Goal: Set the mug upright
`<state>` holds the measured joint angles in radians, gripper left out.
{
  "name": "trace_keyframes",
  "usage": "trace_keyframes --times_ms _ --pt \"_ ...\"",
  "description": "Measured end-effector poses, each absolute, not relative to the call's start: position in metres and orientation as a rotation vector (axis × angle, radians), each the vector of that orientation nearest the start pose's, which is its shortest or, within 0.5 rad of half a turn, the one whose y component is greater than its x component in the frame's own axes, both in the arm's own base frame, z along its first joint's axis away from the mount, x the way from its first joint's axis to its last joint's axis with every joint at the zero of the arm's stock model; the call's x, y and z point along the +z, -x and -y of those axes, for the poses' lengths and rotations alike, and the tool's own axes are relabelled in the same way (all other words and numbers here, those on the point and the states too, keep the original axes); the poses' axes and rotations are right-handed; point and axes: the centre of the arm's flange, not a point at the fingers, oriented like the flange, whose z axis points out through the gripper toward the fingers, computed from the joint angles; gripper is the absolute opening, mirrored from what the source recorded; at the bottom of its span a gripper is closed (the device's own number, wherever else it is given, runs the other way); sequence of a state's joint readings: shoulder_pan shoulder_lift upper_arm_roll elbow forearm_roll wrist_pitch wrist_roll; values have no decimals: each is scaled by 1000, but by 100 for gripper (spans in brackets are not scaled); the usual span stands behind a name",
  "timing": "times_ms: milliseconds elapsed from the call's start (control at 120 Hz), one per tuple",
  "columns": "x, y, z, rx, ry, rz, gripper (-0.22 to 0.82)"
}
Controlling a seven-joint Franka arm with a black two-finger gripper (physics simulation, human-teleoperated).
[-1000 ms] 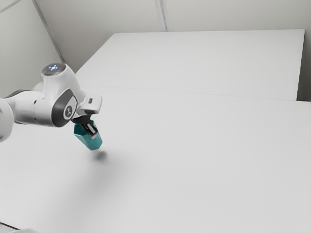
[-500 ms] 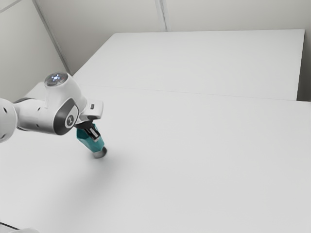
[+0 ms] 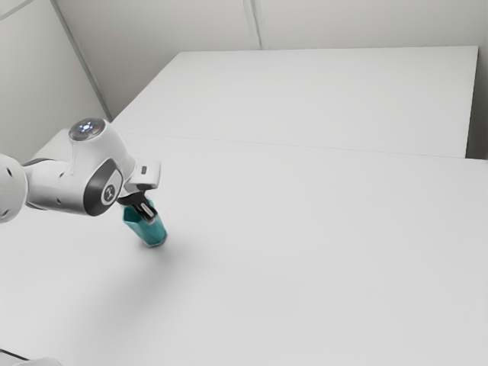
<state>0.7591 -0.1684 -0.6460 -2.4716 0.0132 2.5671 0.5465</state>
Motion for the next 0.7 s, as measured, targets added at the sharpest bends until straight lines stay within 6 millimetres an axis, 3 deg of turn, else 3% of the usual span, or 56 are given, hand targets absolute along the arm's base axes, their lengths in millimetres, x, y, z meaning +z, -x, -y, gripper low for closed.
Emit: trace_keyframes --times_ms 308,450,583,700 --pt "367 -481 -54 -274 2877 -655 23" --pt "378 -483 -50 -290 2859 -662 39" --pt "412 -493 -34 -327 2824 -684 49" --pt "474 -519 -6 -381 2808 -708 54"
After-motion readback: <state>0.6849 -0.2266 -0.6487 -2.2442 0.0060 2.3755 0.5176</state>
